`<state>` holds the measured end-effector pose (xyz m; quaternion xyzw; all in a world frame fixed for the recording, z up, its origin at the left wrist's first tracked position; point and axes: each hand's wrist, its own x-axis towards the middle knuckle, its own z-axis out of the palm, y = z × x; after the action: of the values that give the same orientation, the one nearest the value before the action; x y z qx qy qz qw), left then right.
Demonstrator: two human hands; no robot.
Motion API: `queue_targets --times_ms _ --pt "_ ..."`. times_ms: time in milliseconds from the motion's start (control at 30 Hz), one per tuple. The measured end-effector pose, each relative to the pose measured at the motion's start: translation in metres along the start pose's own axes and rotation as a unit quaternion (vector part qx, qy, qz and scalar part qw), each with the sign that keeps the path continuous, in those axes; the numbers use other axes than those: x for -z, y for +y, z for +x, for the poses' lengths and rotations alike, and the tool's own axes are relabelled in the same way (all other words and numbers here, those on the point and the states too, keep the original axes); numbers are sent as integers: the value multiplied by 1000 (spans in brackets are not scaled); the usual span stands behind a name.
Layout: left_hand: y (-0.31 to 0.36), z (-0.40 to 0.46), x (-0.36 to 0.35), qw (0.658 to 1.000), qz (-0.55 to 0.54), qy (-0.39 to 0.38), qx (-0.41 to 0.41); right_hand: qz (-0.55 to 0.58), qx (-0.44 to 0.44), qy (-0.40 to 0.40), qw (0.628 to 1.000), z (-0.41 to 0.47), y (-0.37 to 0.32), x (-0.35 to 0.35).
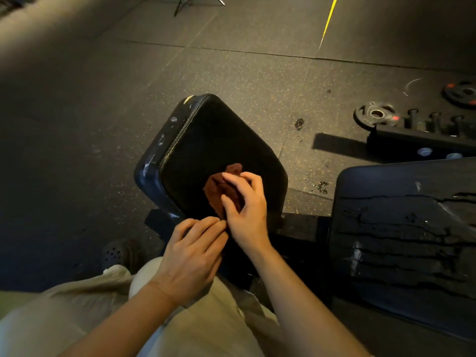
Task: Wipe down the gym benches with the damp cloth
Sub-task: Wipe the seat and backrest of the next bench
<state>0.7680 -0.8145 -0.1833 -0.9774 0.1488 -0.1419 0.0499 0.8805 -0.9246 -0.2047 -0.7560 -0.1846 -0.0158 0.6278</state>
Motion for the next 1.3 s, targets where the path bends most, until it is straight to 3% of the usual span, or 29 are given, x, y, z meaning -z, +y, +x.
queue_targets --times_ms 100,200,233,333,400,500,600,733,800,900,967,1033,1167,1300 --pt "-2 6 0 1000 16 -16 -12 -44 -52 60 996 5 34 5" --pt "-1 13 1 1000 19 -12 -21 -16 -272 128 954 19 84 30" --pt "-1 16 2 1000 14 -5 -22 -2 -304 145 942 22 89 33" --pt "-1 28 2 1000 11 14 -15 11 -182 169 969 31 52 23" --pt "-3 37 0 999 19 32 -18 -31 -55 110 992 32 23 11" --pt "-3 44 -2 998 21 61 -25 -60 39 13 997 11 22 -4" --pt "-4 48 -4 997 58 43 -28 -79 7 35 996 4 68 2" --pt "-3 51 -12 995 102 7 -11 -34 -259 176 949 41 83 14" --pt "-4 52 -17 994 106 8 -1 2 -191 190 963 69 58 11" --pt "-5 51 -22 993 121 20 3 -3 6 66 998 93 20 -6" --pt "-6 50 -23 992 125 16 0 -20 28 18 999 95 25 -11" --pt "-5 52 -24 991 129 22 4 -25 -23 39 999 96 51 -1" --pt "-6 51 -30 990 140 34 -4 -10 -265 86 960 76 114 26" --pt "-7 52 -33 989 145 34 -5 -3 -356 127 926 64 127 21"
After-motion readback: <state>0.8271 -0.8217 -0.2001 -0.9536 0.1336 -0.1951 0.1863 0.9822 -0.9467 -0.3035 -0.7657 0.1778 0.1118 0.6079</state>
